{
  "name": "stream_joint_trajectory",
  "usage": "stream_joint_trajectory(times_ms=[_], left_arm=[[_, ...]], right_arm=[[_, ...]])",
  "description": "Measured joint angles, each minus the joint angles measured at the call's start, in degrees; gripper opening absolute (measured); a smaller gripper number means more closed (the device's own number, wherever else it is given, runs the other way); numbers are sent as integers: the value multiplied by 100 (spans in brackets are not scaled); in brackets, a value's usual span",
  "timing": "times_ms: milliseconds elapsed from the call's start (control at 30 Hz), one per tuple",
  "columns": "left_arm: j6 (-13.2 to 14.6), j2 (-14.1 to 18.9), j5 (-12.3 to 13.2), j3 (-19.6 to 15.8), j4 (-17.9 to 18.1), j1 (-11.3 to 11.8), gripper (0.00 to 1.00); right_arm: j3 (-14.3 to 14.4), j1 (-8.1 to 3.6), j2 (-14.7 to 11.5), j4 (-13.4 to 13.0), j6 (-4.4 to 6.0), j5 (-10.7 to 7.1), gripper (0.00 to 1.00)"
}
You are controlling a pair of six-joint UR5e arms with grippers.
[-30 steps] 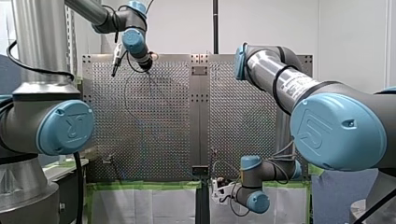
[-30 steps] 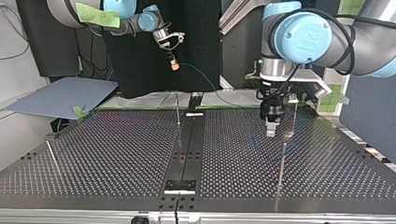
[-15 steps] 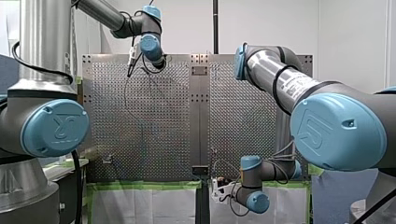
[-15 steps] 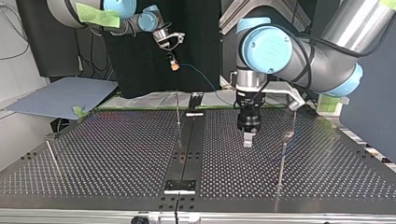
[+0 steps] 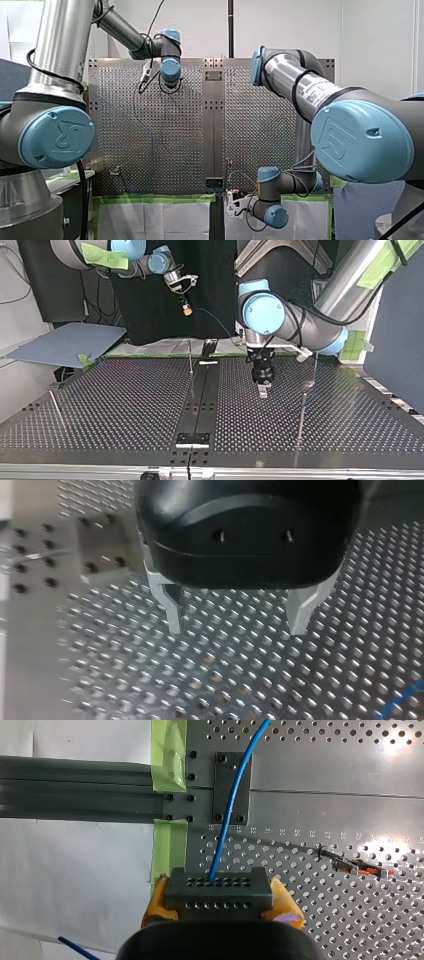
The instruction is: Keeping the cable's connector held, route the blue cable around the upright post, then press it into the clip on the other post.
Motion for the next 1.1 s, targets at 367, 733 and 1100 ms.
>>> stream_joint_trajectory(times_ms=[367,733,1100], left_arm=[[625,-380,-621,0,598,9,99],[1241,-521,-691,48,683,128,99],[1316,-613,-697,303,650,198,99]], right_arm=[[-1,13,0,-10,0,-23,0],[-1,32,0,-19,0,-27,0],[-2,43,1,-26,0,-26,0]])
